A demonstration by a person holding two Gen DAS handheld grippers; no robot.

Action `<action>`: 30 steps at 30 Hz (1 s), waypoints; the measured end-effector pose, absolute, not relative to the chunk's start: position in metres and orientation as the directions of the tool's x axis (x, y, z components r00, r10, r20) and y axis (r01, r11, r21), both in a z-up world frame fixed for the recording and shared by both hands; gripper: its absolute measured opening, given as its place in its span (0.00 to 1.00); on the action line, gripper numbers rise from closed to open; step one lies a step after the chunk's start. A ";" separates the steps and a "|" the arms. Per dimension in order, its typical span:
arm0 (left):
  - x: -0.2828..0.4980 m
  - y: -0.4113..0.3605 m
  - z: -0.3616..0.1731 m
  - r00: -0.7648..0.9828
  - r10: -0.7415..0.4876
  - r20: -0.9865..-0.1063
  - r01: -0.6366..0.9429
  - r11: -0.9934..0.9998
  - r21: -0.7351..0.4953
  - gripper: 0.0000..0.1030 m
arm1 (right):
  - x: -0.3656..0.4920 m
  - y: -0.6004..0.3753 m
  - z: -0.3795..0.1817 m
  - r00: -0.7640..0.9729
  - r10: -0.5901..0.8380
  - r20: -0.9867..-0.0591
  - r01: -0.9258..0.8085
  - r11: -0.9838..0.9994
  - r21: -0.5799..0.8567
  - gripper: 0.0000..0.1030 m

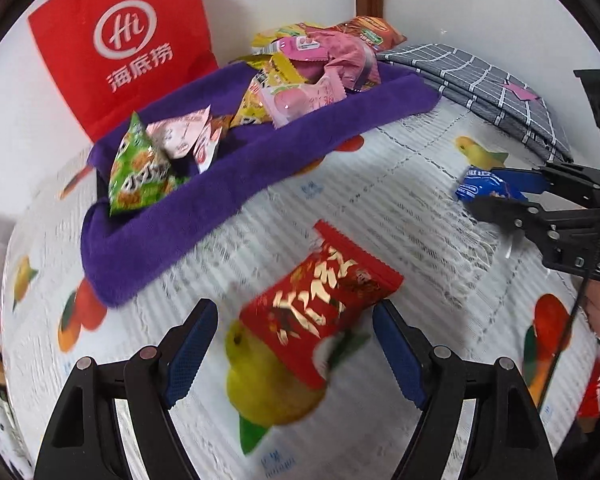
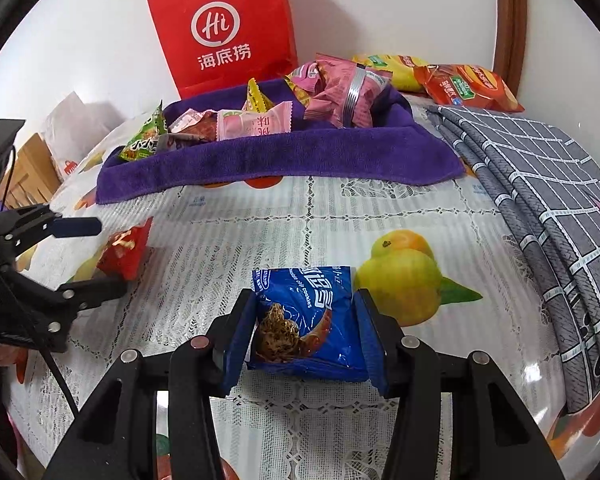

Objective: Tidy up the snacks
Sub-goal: 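Grasp red-gold packet on the sheet with left tool while right tool holds blue bag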

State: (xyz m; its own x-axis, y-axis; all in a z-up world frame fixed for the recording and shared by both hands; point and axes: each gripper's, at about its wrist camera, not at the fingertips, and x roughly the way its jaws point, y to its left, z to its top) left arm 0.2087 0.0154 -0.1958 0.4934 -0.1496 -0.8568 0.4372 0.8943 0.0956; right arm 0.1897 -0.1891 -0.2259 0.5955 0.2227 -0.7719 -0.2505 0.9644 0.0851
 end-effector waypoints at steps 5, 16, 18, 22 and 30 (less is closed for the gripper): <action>0.224 0.007 -0.199 0.475 -0.168 -0.864 0.468 0.879 0.086 0.76 | 0.189 -0.192 -0.226 0.593 0.242 -0.768 -0.250 0.962 0.110 0.48; 0.220 0.011 -0.201 0.474 -0.228 -0.850 0.426 0.905 -0.006 0.41 | 0.191 -0.195 -0.225 0.589 0.266 -0.763 -0.246 0.959 0.145 0.48; 0.215 0.008 -0.201 0.483 -0.224 -0.846 0.432 0.902 0.008 0.37 | 0.190 -0.194 -0.226 0.590 0.261 -0.764 -0.244 0.960 0.139 0.48; 0.204 0.009 -0.198 0.462 -0.253 -0.850 0.448 0.894 -0.022 0.35 | 0.190 -0.196 -0.226 0.591 0.263 -0.763 -0.240 0.960 0.144 0.47; 0.189 0.025 -0.185 0.447 -0.319 -0.836 0.389 0.911 -0.140 0.35 | 0.189 -0.195 -0.224 0.591 0.282 -0.755 -0.257 0.954 0.156 0.45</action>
State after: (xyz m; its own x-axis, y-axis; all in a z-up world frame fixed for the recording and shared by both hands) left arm 0.1889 0.0251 -0.1850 0.4466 -0.3194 -0.8358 0.3888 0.9106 -0.1403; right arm 0.1891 -0.1945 -0.2238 0.5915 0.2824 -0.7553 -0.2567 0.9539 0.1556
